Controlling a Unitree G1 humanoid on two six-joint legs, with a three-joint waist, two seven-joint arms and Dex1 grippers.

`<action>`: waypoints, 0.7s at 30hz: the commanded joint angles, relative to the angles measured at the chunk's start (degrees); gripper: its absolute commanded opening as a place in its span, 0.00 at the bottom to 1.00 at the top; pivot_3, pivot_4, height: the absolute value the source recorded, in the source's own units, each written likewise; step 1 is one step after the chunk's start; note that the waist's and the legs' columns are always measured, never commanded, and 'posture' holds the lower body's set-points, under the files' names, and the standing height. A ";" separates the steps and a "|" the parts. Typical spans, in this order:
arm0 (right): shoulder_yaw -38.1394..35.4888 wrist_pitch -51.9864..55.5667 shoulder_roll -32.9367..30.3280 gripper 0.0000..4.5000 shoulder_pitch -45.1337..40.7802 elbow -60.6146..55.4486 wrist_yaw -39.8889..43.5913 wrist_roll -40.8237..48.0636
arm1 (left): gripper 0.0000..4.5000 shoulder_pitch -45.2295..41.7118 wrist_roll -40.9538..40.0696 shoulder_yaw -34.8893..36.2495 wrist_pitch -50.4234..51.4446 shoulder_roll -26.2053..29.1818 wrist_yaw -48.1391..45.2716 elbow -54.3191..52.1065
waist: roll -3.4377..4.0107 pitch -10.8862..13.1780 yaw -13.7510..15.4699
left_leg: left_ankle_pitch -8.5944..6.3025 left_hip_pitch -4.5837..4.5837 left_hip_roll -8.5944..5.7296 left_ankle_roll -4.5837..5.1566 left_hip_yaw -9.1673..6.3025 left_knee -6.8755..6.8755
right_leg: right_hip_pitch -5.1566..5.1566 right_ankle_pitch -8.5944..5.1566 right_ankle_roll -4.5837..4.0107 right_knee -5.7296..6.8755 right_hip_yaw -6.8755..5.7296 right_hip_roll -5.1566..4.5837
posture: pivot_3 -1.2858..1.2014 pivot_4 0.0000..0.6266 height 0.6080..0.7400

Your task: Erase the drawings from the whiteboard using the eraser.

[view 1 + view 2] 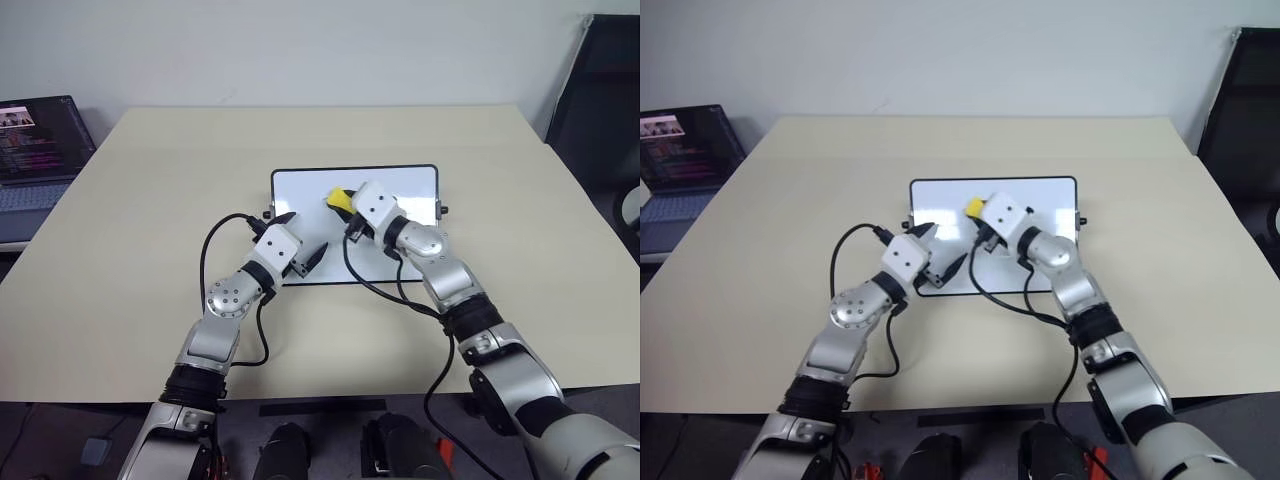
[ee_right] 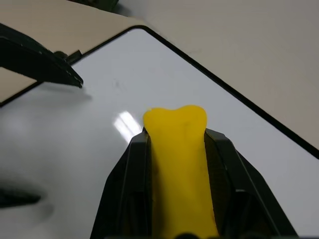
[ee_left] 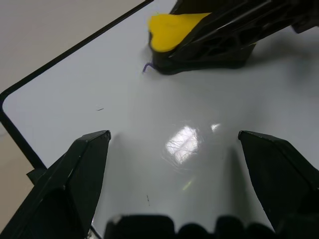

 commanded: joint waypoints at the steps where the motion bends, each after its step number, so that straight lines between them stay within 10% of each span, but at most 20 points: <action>1: 0.23 -2.47 0.95 0.25 -3.64 3.10 -1.54 -1.27 | 1.00 0.31 -0.53 1.13 -0.25 0.35 0.62 -2.29 | 0.00 0.00 0.02 | 0.00 -0.01 -0.04 0.00 0.00 0.00 | 0.00 0.00 0.00 -0.01 -0.01 0.00 | 0.52 0.24 1.00; 21: -1.76 5.04 -10.23 0.25 1.74 3.48 2.09 -2.38 | 1.00 -0.88 -0.50 0.66 0.04 -0.27 0.36 -1.59 | -0.05 -0.04 1.19 | 0.03 0.18 -0.18 0.05 -0.12 0.19 | 0.36 0.01 0.03 0.02 -0.06 -0.06 | 0.52 0.24 1.00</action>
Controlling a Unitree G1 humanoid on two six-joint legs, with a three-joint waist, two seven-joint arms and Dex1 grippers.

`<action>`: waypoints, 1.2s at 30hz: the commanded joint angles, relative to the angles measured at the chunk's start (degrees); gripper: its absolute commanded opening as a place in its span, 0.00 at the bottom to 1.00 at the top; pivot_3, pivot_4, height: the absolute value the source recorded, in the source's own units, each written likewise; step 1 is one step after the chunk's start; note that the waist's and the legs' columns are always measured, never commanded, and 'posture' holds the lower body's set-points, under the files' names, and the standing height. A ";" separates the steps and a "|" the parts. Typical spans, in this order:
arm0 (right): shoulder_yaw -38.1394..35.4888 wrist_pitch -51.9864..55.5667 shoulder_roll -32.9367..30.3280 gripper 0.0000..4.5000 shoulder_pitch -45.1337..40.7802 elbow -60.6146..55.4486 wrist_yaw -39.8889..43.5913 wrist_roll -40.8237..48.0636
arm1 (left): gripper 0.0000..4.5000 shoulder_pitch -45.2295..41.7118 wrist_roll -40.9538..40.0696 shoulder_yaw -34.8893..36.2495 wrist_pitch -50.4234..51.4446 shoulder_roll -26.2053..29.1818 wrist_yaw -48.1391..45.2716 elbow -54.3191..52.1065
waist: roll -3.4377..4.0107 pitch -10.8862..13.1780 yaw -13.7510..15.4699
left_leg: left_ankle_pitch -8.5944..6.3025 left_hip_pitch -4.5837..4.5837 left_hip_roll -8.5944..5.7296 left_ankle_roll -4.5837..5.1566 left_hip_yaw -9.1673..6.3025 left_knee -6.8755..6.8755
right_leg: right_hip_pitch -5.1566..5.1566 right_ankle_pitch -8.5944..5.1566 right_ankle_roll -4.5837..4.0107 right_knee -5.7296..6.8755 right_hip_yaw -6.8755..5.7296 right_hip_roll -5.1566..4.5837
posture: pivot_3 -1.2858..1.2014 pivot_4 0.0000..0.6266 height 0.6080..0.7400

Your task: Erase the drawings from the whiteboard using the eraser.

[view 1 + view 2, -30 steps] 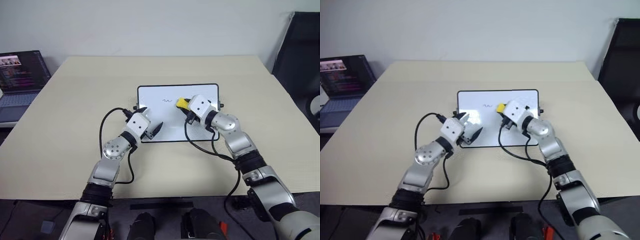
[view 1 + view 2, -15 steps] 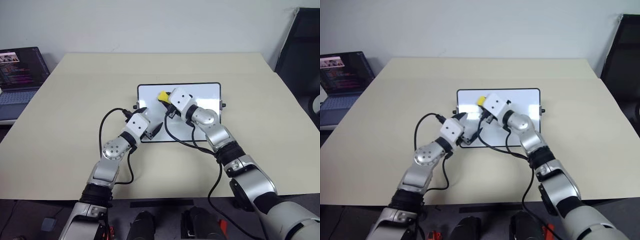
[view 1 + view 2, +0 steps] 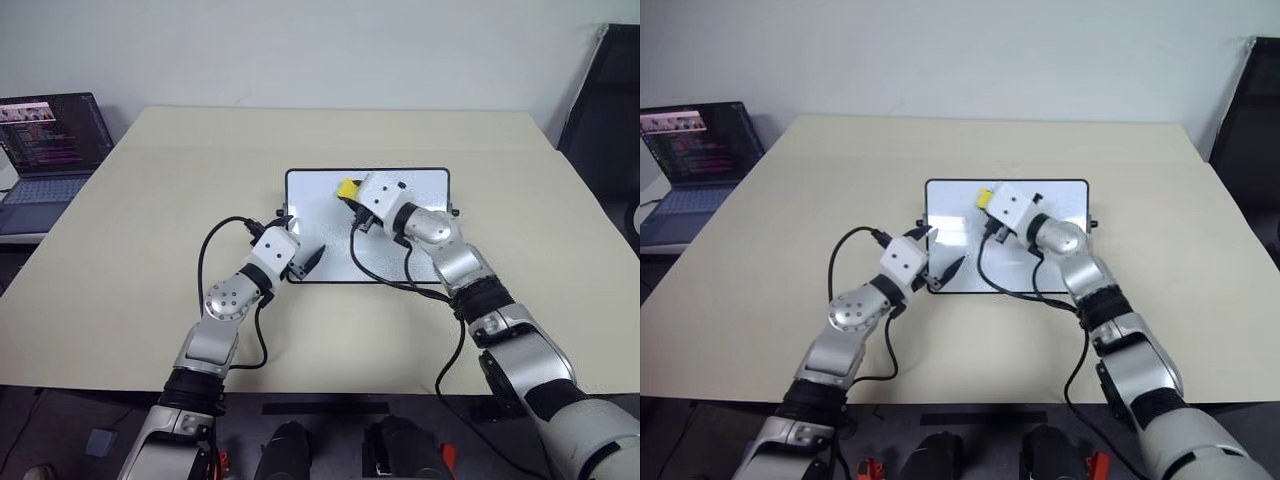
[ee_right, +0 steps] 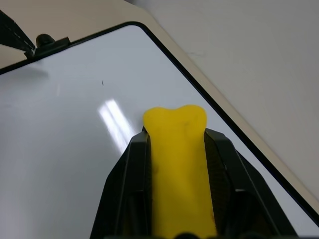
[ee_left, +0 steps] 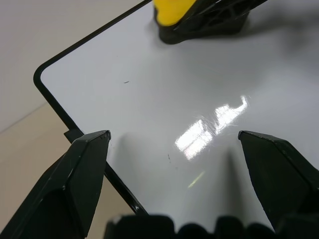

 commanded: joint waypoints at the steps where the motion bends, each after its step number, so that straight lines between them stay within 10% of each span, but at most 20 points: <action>1: -2.07 6.48 -3.23 0.25 3.62 0.65 0.75 0.08 | 1.00 -1.69 -0.47 0.34 -0.90 -0.31 0.31 -1.00 | 0.00 -0.01 0.09 | 0.00 0.01 0.00 0.00 0.00 0.00 | 0.01 0.00 0.00 0.00 0.00 0.00 | 0.52 0.24 1.00; 23: -9.43 20.20 -4.36 0.25 28.55 -38.92 3.41 13.91 | 1.00 -0.73 -1.53 -2.08 -2.70 -2.93 -1.99 -0.80 | -0.04 -0.03 0.30 | 0.01 -0.21 0.02 0.01 0.00 -0.11 | -0.08 0.01 0.04 -0.31 -0.03 0.01 | 0.52 0.24 1.00; 36: -19.29 30.68 -7.09 0.25 45.53 -59.31 -5.75 14.12 | 1.00 1.01 -16.73 -5.96 1.53 -6.66 -19.64 -5.74 | 0.00 0.03 0.38 | -0.02 -0.39 0.03 -0.04 -0.01 -0.19 | -0.08 0.06 0.13 -0.77 -0.11 0.06 | 0.52 0.24 1.00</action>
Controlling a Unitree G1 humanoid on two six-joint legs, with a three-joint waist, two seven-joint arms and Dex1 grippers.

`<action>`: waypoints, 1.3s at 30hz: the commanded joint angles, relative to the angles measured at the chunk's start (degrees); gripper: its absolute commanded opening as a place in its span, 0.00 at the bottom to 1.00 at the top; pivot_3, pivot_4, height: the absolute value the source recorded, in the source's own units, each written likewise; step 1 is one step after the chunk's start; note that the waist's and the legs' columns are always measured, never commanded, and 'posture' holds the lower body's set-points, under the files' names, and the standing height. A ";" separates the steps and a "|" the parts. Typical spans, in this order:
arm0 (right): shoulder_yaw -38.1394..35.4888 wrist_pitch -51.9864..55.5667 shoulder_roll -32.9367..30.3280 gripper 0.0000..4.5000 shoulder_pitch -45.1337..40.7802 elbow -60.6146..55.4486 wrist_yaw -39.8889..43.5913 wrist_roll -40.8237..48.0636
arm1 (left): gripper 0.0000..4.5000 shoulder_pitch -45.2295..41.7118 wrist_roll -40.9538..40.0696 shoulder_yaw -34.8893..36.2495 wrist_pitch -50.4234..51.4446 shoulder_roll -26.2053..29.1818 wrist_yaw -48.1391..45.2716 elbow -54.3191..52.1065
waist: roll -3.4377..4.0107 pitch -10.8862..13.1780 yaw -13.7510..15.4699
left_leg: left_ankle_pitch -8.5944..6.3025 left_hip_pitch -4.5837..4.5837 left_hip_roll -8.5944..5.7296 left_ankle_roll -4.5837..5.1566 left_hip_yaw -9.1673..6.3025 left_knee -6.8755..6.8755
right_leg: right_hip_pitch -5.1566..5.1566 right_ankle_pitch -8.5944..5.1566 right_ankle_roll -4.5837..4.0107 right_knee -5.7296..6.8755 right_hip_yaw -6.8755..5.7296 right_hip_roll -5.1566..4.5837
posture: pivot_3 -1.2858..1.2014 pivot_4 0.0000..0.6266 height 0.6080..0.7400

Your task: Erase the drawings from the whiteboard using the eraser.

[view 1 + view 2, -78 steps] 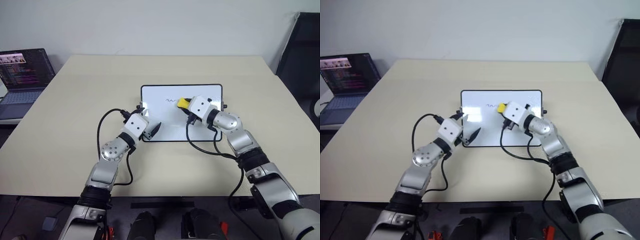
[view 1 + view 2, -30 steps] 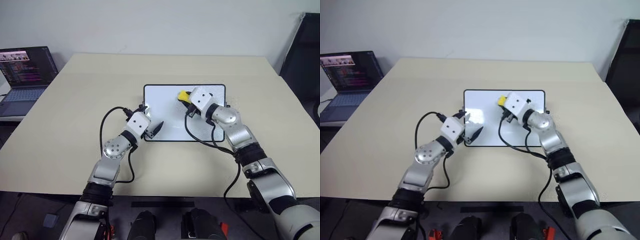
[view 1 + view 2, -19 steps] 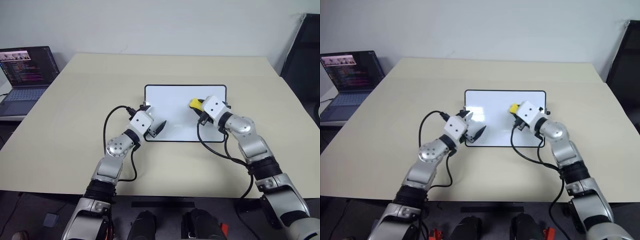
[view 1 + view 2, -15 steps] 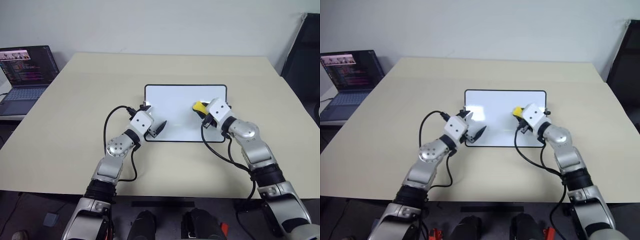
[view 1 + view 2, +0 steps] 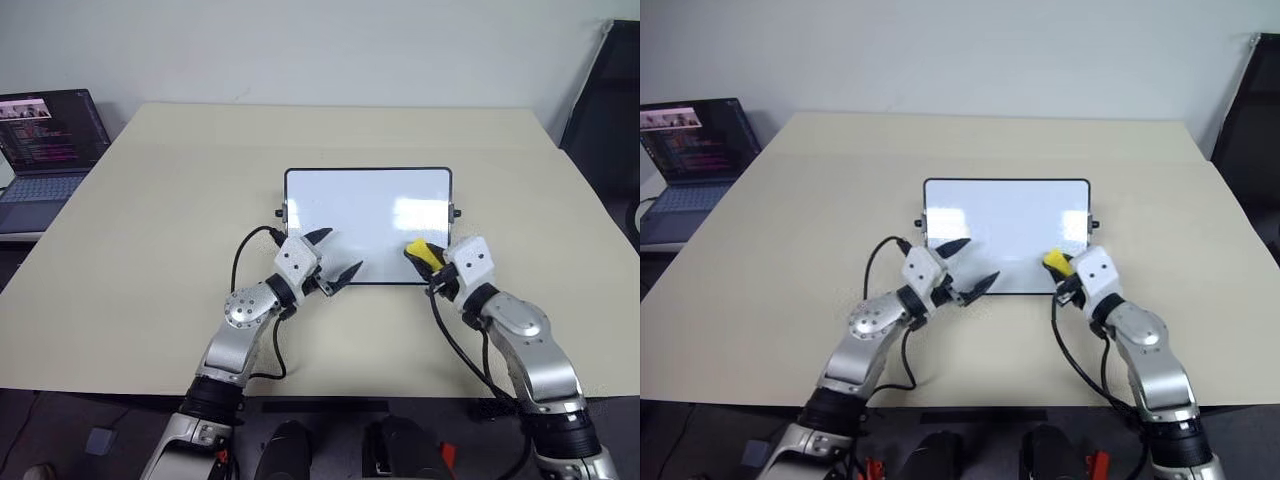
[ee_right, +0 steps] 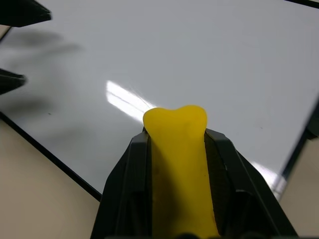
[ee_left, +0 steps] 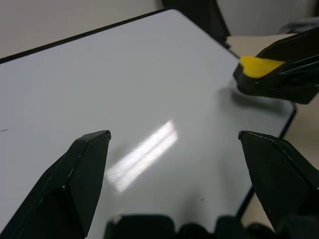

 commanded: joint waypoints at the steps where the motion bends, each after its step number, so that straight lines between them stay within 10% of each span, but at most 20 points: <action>1: -5.53 2.94 -1.73 0.25 3.13 -5.34 -3.14 -0.31 | 1.00 -1.53 -4.73 -2.04 1.78 -0.71 -6.46 -2.19 | -0.01 0.00 0.13 | -0.01 -0.04 -0.01 -0.01 0.00 0.01 | 0.00 0.00 0.01 -0.02 -0.01 0.00 | 0.52 0.24 1.00; 16: -23.00 25.36 3.55 0.25 4.81 -5.38 -13.99 7.43 | 1.00 -10.40 -10.15 -7.12 8.04 0.20 -29.15 5.45 | 0.00 0.01 -0.33 | -0.02 0.02 0.02 0.02 0.09 -0.01 | -0.02 0.00 0.02 -0.04 0.00 0.11 | 0.52 0.24 1.00; 28: -21.83 26.88 1.26 0.25 2.87 -3.07 -12.80 9.26 | 1.00 -9.52 -8.77 -7.20 7.93 0.34 -29.76 4.31 | 0.02 0.01 -1.18 | -0.02 0.02 0.01 0.02 0.10 0.01 | -0.01 0.01 0.02 -0.02 0.02 0.11 | 0.52 0.24 1.00; 39: -21.80 26.09 0.50 0.99 2.27 -2.44 -13.57 9.86 | 1.00 -8.47 -8.83 -7.04 8.39 1.25 -29.16 2.95 | 0.02 0.01 -1.22 | -0.03 0.03 0.02 0.03 0.09 0.01 | -0.01 0.00 0.03 -0.01 0.02 0.11 | 0.52 0.24 1.00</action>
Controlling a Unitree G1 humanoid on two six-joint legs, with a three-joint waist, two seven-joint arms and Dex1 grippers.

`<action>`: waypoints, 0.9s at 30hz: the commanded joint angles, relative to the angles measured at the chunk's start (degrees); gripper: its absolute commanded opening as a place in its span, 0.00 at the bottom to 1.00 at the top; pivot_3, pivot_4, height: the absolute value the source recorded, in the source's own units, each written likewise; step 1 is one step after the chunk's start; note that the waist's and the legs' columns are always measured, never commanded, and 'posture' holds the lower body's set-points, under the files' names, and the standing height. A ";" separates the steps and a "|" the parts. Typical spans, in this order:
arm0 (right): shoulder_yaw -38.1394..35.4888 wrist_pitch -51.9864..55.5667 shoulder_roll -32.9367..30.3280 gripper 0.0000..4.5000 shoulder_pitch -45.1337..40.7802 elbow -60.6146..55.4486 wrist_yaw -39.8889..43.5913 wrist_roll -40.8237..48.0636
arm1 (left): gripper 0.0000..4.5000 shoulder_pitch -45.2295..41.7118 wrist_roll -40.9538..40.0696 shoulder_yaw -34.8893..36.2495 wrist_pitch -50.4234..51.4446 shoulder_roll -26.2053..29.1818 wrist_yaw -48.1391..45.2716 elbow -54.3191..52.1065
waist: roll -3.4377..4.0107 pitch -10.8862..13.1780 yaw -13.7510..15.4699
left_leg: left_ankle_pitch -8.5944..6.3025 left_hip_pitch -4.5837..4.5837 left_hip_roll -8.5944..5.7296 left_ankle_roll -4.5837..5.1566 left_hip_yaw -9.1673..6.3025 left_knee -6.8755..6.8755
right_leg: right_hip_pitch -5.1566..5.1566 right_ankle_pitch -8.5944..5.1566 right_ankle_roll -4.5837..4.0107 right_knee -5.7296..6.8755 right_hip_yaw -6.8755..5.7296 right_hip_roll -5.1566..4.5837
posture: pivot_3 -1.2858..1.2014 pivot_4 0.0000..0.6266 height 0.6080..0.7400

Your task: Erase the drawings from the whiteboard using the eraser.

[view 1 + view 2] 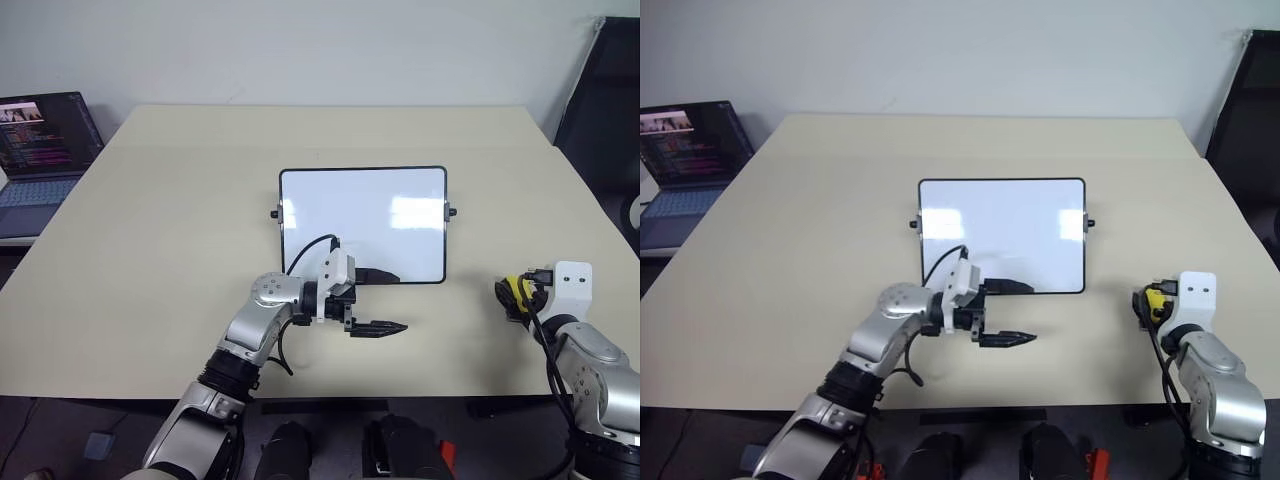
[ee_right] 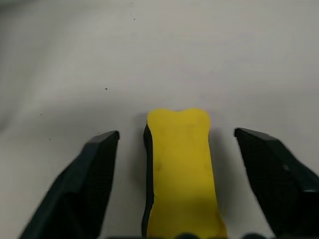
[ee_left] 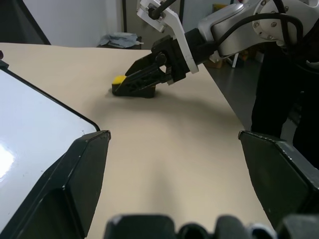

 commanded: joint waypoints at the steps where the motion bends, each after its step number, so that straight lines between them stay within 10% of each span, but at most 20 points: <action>1: -0.35 -1.34 -0.92 0.99 -0.95 -1.09 -0.72 -0.03 | 1.00 -0.05 -0.43 0.34 -0.14 -0.04 0.08 -2.35 | 0.00 0.00 0.00 | 0.00 0.00 0.00 0.00 0.00 0.00 | 0.00 0.00 0.00 0.00 0.00 0.00 | 0.52 0.24 1.00; 12: -2.44 -5.20 2.91 0.99 7.35 -17.08 -2.85 1.69 | 1.00 8.22 0.87 11.17 0.74 1.10 18.69 -7.74 | 0.04 0.00 -0.09 | 0.00 -0.01 0.08 0.00 -0.07 -0.04 | -0.01 -0.01 -0.01 -0.02 0.11 0.00 | 0.52 0.24 1.00; 27: 18.67 -35.17 17.82 0.99 36.58 -19.21 -8.83 -12.39 | 1.00 45.36 9.18 21.33 1.65 -3.26 49.02 -34.56 | 0.16 -0.05 -0.08 | -0.19 0.17 0.90 -0.32 0.08 0.03 | 0.04 -0.39 -0.55 -0.18 0.08 -0.35 | 0.52 0.24 1.00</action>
